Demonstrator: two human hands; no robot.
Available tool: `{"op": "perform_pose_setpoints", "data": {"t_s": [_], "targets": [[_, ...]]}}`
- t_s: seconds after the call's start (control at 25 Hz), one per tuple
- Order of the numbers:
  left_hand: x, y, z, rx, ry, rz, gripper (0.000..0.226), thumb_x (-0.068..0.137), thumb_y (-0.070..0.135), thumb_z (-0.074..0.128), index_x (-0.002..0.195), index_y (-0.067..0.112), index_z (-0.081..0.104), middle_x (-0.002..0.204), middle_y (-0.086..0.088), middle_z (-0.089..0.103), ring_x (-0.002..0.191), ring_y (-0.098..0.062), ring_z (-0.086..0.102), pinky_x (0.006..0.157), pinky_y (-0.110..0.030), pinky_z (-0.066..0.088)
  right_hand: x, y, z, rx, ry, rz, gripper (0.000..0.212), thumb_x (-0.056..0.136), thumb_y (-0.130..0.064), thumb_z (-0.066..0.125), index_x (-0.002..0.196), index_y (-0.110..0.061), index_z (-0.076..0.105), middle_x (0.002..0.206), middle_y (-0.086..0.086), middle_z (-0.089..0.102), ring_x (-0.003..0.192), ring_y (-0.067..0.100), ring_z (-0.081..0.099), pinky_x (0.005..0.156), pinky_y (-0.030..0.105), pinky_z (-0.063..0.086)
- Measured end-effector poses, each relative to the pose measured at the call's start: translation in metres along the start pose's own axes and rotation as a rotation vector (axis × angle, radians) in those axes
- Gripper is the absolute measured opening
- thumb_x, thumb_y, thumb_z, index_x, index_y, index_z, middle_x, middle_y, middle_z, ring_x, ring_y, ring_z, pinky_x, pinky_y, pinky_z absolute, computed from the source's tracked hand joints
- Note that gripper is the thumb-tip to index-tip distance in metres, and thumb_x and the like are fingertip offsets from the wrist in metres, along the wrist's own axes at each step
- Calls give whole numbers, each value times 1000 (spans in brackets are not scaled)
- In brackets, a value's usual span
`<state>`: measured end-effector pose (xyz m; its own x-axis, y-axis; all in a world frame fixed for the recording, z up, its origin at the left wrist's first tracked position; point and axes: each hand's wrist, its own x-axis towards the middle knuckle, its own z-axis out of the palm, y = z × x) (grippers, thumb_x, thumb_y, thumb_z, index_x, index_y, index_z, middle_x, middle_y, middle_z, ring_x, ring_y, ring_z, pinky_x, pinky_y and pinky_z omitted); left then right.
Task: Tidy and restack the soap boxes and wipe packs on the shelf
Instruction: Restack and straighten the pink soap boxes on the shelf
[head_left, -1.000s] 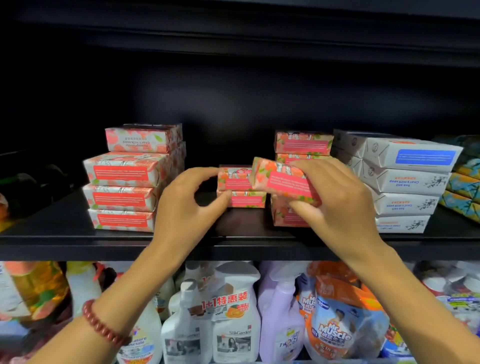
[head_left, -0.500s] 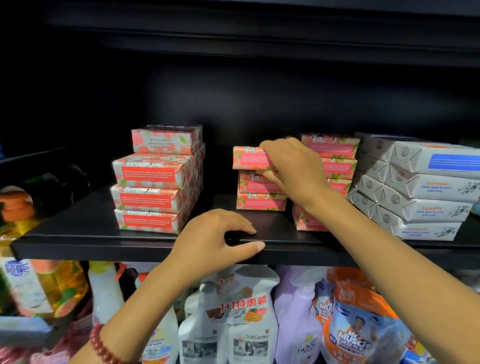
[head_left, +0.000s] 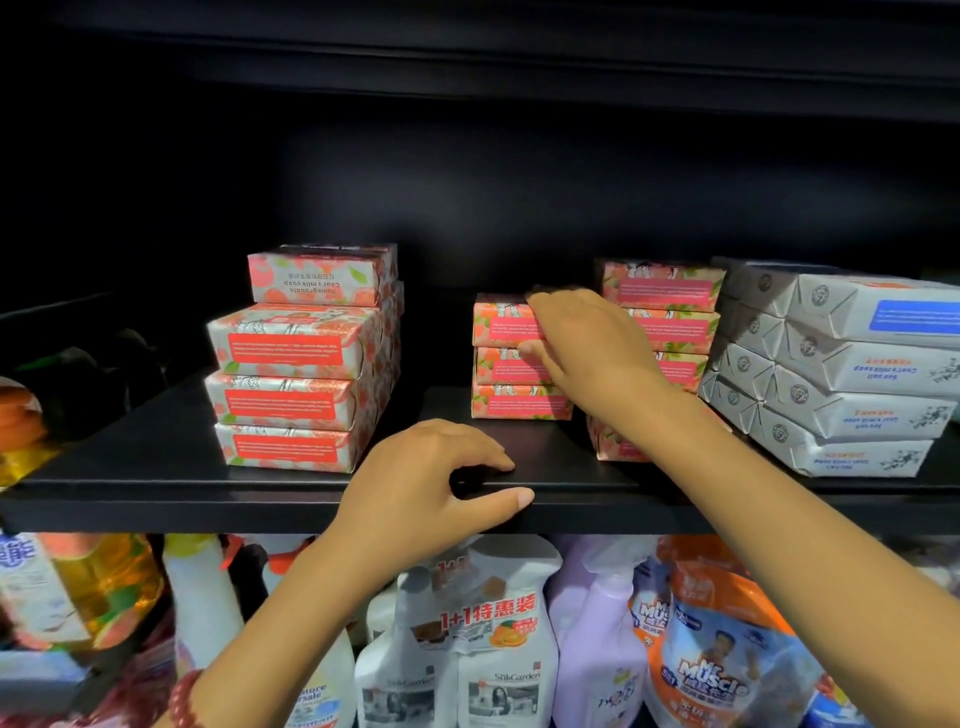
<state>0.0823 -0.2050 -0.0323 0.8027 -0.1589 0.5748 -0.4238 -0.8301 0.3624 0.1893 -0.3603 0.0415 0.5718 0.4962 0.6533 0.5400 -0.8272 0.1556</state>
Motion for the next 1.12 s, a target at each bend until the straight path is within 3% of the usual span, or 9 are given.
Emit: {"op": "perform_pose_setpoints", "data": {"t_s": [0.16, 0.28, 0.36, 0.48, 0.6, 0.72, 0.8, 0.96, 1.12], "targets": [[0, 1, -1, 9, -6, -5, 44, 71, 62, 56, 99, 34, 73, 104, 22, 67, 103, 6, 54, 85, -16, 46, 4, -4, -2, -25, -33, 31, 28, 91, -30, 56, 114, -14, 51, 109, 4, 59, 101, 21, 53, 69, 28, 35], [0, 1, -1, 11, -12, -1, 42, 72, 61, 58, 99, 33, 73, 105, 21, 67, 102, 5, 55, 85, -16, 45, -4, -1, -9, -34, -40, -32, 39, 84, -11, 64, 121, -13, 50, 116, 5, 56, 108, 23, 51, 76, 32, 43], [0, 1, -1, 15, -13, -3, 42, 72, 61, 58, 99, 33, 73, 105, 21, 67, 102, 5, 55, 84, -15, 44, -20, 9, -17, 57, 94, -80, 33, 85, -7, 60, 118, -9, 55, 115, 7, 59, 108, 26, 53, 82, 36, 46], [1, 1, 0, 21, -9, -11, 43, 71, 62, 56, 99, 34, 73, 105, 24, 66, 102, 7, 54, 85, -14, 43, -53, 36, -26, 261, 267, -24, 24, 89, -18, 58, 110, -7, 64, 109, 6, 65, 105, 23, 57, 88, 27, 41], [0, 2, 0, 20, -15, -17, 43, 70, 63, 55, 98, 35, 73, 104, 25, 65, 102, 8, 54, 85, -14, 44, -83, 65, -28, 311, 42, 73, 44, 87, -47, 54, 107, -11, 67, 108, 2, 67, 103, 21, 59, 85, 26, 41], [0, 2, -1, 22, -17, -26, 45, 70, 65, 55, 97, 35, 73, 103, 25, 65, 102, 7, 54, 84, -16, 45, -105, 76, -20, 236, -226, 104, 70, 74, -62, 45, 126, -17, 57, 128, 0, 57, 118, 16, 49, 97, 29, 39], [1, 3, -1, 24, -16, -25, 51, 68, 70, 50, 96, 35, 73, 102, 26, 65, 102, 6, 55, 85, -18, 46, -113, 76, -15, 250, -198, 104, 69, 75, -58, 56, 130, -17, 53, 133, 0, 52, 122, 15, 45, 99, 24, 33], [1, 6, -1, 24, -19, -36, 56, 64, 73, 45, 95, 35, 73, 98, 29, 61, 100, 7, 55, 83, -14, 43, -112, 72, -19, 344, -148, 134, 71, 65, -62, 64, 122, -22, 56, 119, -9, 52, 111, 11, 47, 88, 21, 32], [-1, 7, -2, 26, -24, -38, 48, 70, 72, 58, 96, 33, 73, 98, 31, 59, 100, 6, 56, 84, -15, 43, -106, 62, -12, 359, -233, 178, 85, 62, -64, 68, 133, -21, 47, 127, -3, 51, 113, 13, 47, 88, 19, 32]]}}
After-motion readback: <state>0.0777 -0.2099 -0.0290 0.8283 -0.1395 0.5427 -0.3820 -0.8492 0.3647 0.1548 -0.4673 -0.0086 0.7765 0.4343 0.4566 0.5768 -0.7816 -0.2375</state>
